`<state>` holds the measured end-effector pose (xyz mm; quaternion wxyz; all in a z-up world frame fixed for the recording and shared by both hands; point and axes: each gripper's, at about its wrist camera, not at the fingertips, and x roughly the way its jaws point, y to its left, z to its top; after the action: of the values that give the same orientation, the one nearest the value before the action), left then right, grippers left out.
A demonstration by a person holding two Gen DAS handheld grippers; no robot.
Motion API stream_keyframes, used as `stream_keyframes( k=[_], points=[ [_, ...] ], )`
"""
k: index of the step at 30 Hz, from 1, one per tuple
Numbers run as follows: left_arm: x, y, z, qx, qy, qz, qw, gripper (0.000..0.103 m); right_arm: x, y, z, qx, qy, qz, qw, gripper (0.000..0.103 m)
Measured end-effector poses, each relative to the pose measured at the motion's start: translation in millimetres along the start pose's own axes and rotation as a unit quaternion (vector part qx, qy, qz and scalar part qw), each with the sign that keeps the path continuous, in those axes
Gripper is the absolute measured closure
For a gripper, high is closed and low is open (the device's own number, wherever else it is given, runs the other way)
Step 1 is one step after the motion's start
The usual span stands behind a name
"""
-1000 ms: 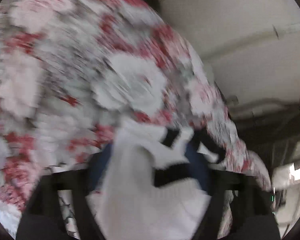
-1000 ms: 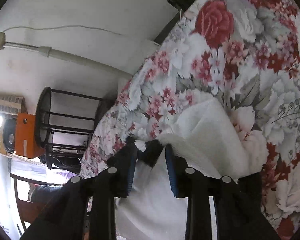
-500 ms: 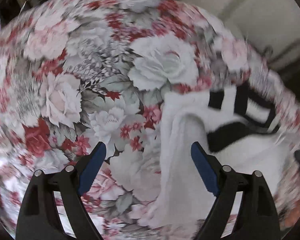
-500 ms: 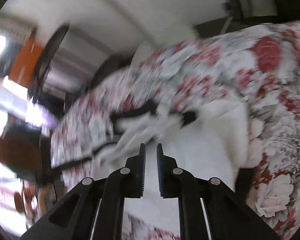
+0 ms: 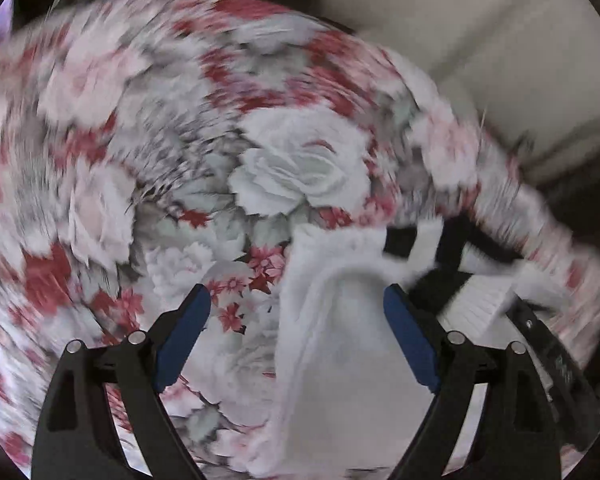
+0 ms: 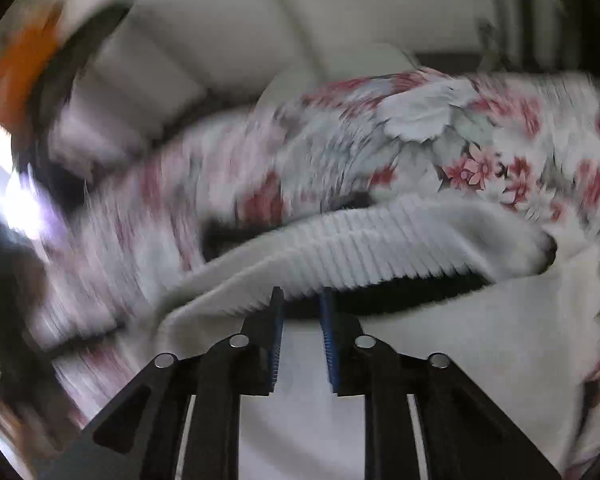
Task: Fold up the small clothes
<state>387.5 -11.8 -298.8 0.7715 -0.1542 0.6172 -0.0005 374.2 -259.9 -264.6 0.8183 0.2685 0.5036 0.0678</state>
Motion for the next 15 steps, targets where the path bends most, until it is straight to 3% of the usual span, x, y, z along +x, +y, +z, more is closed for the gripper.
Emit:
stream_keyframes(
  k=[4, 7, 8, 10, 12, 13, 15],
  points=[
    [-4, 20, 1, -0.042, 0.005, -0.054, 0.9977, 0.017, -16, -1, 4, 0.008, -0.025, 0.029, 0.999, 0.083],
    [1, -1, -3, 0.0, 0.025, -0.077, 0.9967, 0.017, -14, 1, 1, 0.021, -0.012, 0.058, 0.998, 0.083],
    [4, -12, -4, 0.021, 0.026, -0.064, 0.9974, 0.016, -11, 3, -2, 0.026, 0.001, 0.077, 0.997, 0.083],
    [10, -32, -11, 0.067, 0.022, -0.005, 0.9975, 0.009, 2, 19, -11, 0.01, 0.033, 0.088, 0.995, 0.083],
    [24, -41, -18, 0.08, 0.024, 0.055, 0.995, 0.007, 20, 37, -18, -0.02, 0.055, 0.067, 0.996, 0.081],
    [33, -40, -20, 0.077, 0.033, 0.07, 0.994, 0.006, 30, 41, -18, -0.022, 0.057, 0.048, 0.997, 0.073],
    [55, -30, -22, 0.057, 0.072, 0.086, 0.9921, 0.004, 56, 32, -17, 0.01, 0.077, 0.025, 0.997, 0.071]
  ],
)
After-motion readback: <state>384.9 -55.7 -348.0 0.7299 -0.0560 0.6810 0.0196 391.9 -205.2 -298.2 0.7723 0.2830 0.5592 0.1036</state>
